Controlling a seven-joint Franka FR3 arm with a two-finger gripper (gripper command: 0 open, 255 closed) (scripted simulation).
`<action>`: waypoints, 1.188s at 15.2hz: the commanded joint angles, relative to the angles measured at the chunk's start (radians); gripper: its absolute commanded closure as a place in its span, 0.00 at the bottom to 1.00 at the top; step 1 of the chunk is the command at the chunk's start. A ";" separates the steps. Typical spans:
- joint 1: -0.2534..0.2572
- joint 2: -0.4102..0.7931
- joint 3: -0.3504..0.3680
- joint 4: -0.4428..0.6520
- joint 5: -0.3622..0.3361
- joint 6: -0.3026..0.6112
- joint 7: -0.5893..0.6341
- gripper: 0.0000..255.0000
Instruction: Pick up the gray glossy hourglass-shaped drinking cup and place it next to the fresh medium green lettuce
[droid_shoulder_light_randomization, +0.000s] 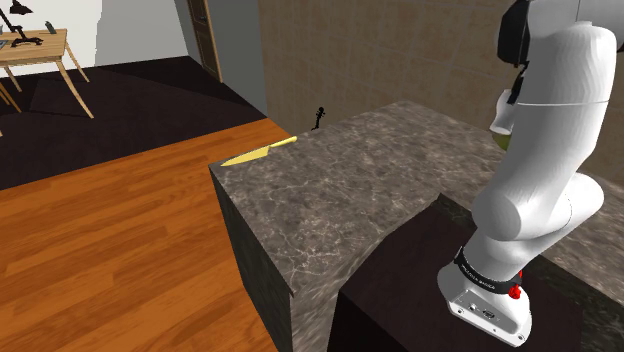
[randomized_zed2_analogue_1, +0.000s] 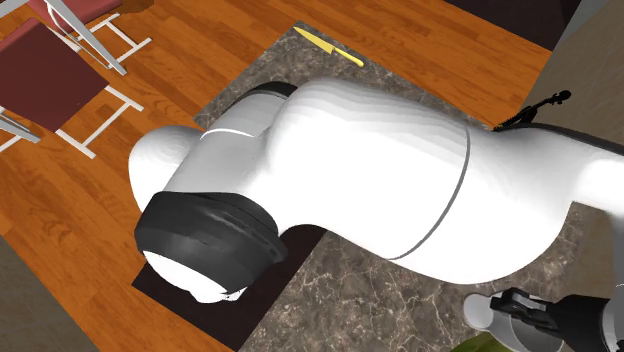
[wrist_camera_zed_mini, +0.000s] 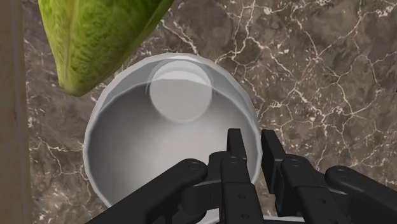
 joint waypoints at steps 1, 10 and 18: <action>0.006 0.000 0.001 -0.028 0.001 0.028 -0.001 1.00; 0.013 0.020 0.013 -0.130 0.022 0.139 -0.016 1.00; 0.006 0.055 0.033 -0.201 0.055 0.230 -0.037 1.00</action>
